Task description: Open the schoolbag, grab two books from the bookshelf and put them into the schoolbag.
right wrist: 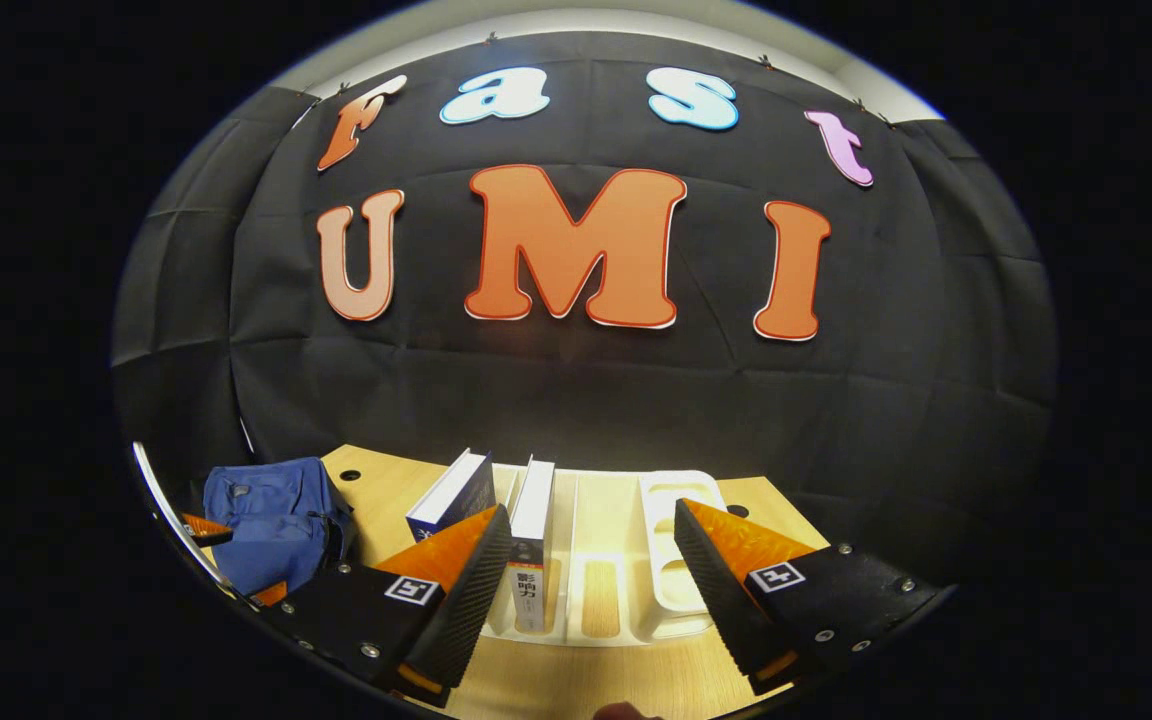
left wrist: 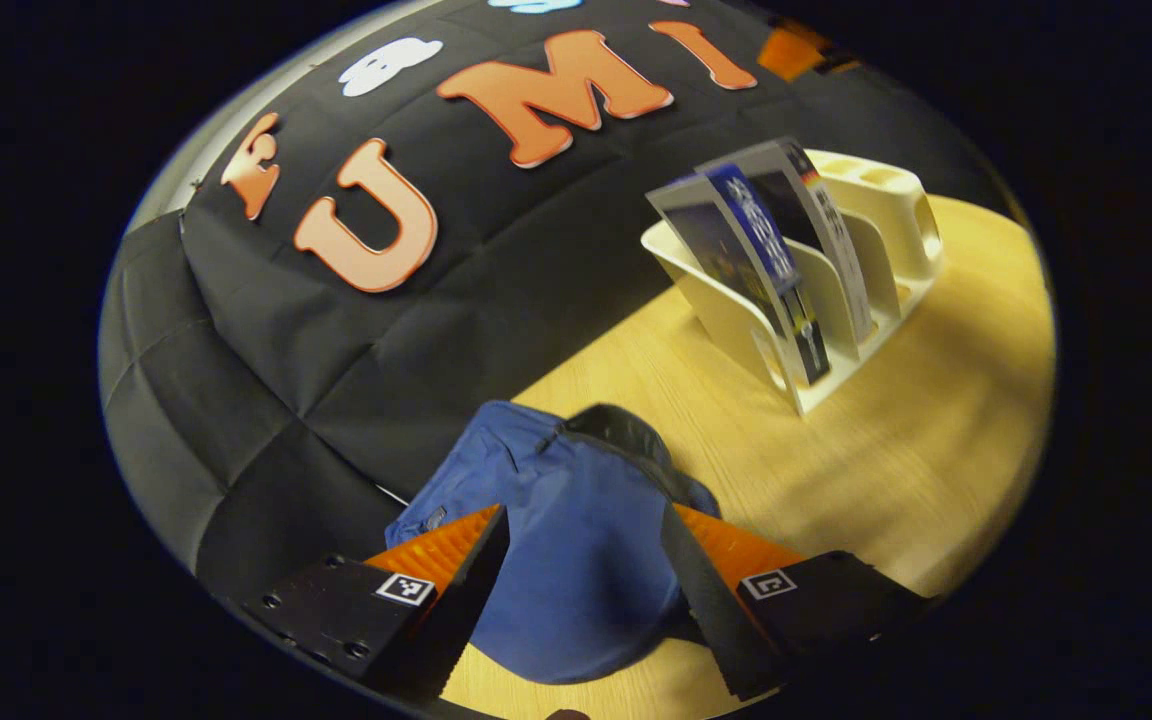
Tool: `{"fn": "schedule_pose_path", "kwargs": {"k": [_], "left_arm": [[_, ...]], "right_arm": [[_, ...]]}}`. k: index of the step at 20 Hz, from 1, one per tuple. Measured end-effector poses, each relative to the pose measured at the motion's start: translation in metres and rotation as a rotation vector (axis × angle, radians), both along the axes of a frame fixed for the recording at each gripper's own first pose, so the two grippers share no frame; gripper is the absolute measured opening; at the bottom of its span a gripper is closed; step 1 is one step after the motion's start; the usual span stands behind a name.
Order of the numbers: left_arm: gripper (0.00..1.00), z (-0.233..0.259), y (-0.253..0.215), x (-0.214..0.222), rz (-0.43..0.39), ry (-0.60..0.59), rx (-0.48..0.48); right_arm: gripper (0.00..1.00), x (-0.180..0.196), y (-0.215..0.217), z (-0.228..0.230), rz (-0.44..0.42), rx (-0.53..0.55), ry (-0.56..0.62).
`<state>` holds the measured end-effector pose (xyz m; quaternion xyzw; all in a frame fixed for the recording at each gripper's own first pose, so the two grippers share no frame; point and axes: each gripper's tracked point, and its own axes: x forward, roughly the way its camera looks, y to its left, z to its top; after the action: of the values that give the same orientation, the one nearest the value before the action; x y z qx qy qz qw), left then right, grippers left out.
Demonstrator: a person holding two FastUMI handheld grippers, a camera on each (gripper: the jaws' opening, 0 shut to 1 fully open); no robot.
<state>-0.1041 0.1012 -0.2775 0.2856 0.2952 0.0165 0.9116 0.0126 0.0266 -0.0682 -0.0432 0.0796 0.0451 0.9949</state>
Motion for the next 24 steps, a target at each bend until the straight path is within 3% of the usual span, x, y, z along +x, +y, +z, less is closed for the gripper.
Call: {"fn": "schedule_pose_path", "kwargs": {"k": [7,12,15,18,20,21,22,23,24], "left_arm": [[0.96,-0.067,0.005,-0.027,0.037,0.172,0.040],[0.95,-0.072,0.030,-0.025,0.126,0.205,0.072],[0.89,-0.056,0.043,-0.021,0.134,0.203,0.129],[0.75,-0.039,0.044,-0.010,0.086,0.150,0.185],[0.71,-0.060,0.044,-0.009,0.070,0.210,0.189],[0.57,-0.072,0.042,-0.009,0.062,0.238,0.175],[0.58,-0.085,0.039,-0.012,0.056,0.280,0.160],[0.40,-0.089,0.039,-0.013,0.055,0.305,0.168],[0.31,-0.093,0.039,-0.011,0.047,0.315,0.166]], "right_arm": [[0.97,0.006,-0.008,-0.002,-0.023,0.002,0.001],[0.96,0.009,-0.007,0.000,-0.026,0.006,0.000],[0.97,0.011,-0.007,0.004,-0.027,0.014,-0.006],[0.96,0.013,-0.008,0.009,-0.035,0.007,-0.025],[0.97,0.014,-0.003,0.007,-0.028,0.018,-0.015],[0.97,0.014,-0.001,0.007,-0.025,0.022,-0.015],[0.96,0.015,0.003,0.008,-0.018,0.023,-0.014],[0.97,0.015,0.007,0.009,-0.010,0.022,-0.013],[0.97,0.015,0.011,0.010,0.002,0.021,-0.010]]}}
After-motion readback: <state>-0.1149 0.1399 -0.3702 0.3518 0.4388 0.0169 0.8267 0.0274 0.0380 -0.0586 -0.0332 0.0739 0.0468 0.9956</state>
